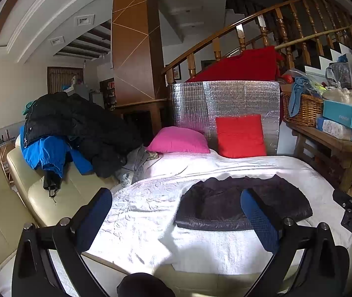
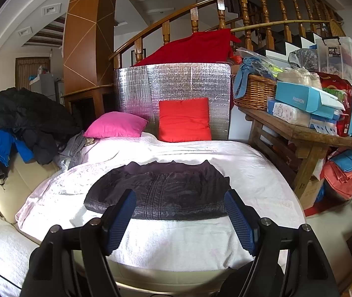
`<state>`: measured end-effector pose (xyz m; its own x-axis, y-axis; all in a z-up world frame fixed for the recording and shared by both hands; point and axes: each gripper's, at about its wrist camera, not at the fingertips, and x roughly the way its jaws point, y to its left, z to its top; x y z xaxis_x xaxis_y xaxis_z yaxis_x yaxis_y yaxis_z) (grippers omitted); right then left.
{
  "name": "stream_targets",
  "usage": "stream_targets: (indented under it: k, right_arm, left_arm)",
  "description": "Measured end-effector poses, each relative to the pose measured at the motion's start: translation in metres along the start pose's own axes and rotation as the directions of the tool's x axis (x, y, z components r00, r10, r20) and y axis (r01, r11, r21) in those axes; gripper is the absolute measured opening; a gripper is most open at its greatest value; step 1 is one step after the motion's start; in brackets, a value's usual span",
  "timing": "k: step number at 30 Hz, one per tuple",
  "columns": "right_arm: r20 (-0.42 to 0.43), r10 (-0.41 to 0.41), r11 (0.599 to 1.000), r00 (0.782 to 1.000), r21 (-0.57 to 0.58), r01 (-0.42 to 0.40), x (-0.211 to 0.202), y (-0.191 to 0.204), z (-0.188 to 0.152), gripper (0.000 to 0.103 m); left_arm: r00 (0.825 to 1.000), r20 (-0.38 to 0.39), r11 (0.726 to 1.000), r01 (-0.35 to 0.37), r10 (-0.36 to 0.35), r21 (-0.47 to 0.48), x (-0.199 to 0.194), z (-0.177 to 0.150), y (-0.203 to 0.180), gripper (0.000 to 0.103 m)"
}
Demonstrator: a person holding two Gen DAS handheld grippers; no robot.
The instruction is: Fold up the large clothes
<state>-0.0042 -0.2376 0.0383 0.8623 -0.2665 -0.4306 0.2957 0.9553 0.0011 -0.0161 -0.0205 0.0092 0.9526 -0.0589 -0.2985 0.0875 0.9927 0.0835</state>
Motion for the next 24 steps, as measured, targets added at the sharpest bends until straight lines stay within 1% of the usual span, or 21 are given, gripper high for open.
stream_targets:
  k: [14,20,22,24]
  right_arm:
    - [-0.004,0.001,1.000,1.000,-0.002,-0.001,0.003,-0.001,0.003,0.077]
    - [-0.017,0.004,1.000,1.000,-0.012,-0.004,0.012,0.004,0.003,0.077]
    - [-0.020,0.009,1.000,1.000,-0.011,-0.010,0.017,0.002,0.005,0.077]
    - [-0.014,0.001,1.000,1.000,-0.004,-0.001,0.025,-0.001,0.008,0.077]
  left_arm:
    - [1.000,-0.004,1.000,0.003,-0.003,0.000,0.006,0.001,0.004,0.103]
    - [1.000,0.015,1.000,0.020,-0.020,-0.003,0.010,0.000,0.004,0.103]
    - [1.000,0.020,1.000,0.024,-0.024,-0.002,0.016,0.001,0.003,0.103]
    - [0.999,-0.005,0.999,0.038,-0.038,-0.004,0.031,0.002,0.003,0.103]
